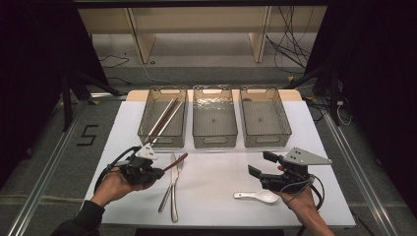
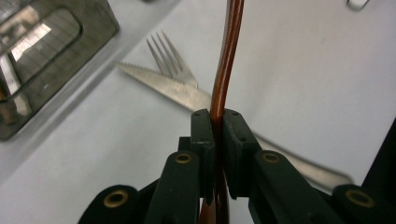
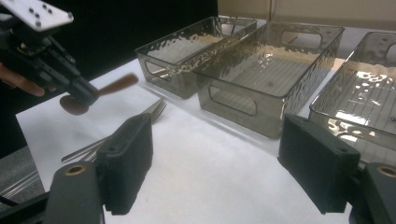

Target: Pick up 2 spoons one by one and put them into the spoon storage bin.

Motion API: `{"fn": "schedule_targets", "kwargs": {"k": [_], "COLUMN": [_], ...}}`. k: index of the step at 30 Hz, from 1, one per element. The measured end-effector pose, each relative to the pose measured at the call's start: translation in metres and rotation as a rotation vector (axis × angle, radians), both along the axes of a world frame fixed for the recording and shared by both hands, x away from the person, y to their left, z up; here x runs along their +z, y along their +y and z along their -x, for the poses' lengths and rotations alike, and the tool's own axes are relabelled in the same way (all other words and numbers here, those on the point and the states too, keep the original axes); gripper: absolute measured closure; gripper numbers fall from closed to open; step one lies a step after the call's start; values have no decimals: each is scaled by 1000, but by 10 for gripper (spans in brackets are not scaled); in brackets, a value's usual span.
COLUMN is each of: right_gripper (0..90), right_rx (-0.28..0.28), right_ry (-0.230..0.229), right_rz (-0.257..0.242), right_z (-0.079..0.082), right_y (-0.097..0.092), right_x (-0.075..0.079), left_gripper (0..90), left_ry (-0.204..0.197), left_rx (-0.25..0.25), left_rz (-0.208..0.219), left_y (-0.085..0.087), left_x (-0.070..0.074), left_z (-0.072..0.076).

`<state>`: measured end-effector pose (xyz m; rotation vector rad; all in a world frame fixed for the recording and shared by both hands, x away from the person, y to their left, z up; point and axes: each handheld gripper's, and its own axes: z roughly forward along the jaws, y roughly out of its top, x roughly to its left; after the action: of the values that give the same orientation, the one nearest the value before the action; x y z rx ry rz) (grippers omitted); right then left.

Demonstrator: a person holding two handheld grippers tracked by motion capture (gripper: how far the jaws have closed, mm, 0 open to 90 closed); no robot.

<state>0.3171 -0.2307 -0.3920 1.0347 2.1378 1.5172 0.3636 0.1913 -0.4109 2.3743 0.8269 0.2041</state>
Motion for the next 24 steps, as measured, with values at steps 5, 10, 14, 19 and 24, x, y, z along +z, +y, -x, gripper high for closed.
{"fn": "schedule_targets", "kwargs": {"k": [5,10,14,19,24], "right_gripper": [269,269,269,269,269], "right_rx": [-3,-3,-3,-4,-2], "right_ry": [3,3,5,4,4], "right_rz": [0,0,0,-1,-2], "right_z": [0,0,0,0,0], "right_y": [-1,-1,-1,-1,-1], "right_x": [0,0,0,-1,-1], "left_gripper": [833,833,833,833,833], "left_ry": [-3,-1,-4,-19,-28], "left_rx": [32,46,55,68,74], "left_rz": [57,105,119,141,198], "left_y": [-5,-14,-22,-33,-43], "left_x": [9,17,21,25,35], "left_z": [-7,-18,-29,-40,-55]}}
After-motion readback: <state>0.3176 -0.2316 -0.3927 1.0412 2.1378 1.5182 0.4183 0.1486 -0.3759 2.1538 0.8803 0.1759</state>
